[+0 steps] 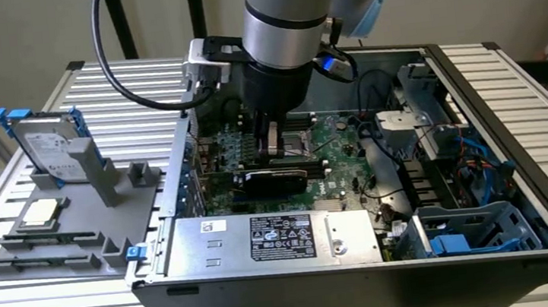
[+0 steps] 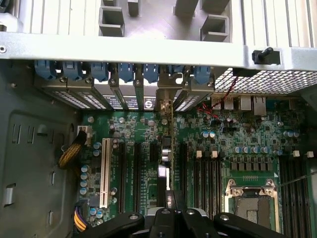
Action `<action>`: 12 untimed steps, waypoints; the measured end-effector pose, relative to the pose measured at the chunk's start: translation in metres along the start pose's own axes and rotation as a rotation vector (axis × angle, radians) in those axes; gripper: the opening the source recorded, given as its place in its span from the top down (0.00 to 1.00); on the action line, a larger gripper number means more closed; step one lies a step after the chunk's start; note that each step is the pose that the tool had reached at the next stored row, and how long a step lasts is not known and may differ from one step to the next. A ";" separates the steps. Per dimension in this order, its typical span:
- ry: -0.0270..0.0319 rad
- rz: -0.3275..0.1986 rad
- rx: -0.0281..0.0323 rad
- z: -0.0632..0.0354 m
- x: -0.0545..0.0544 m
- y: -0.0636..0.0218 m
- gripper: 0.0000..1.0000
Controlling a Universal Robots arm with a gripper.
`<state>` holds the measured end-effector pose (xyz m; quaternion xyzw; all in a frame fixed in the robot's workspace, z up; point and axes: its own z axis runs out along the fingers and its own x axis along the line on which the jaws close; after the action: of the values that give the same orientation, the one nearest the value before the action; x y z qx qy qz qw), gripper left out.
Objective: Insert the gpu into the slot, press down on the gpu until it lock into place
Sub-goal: 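Press down on the gpu until it lock into place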
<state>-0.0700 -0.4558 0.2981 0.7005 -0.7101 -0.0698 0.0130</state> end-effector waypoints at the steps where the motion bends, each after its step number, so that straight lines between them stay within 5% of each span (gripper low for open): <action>1: 0.0001 0.000 0.0000 0.0000 0.000 0.0000 0.89; 6: 0.0000 0.000 0.0018 0.0045 0.000 0.0072 0.89; 12: 0.0000 -0.002 0.0285 0.0137 0.000 0.0159 0.89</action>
<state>-0.0874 -0.4542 0.2864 0.7014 -0.7103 -0.0597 0.0029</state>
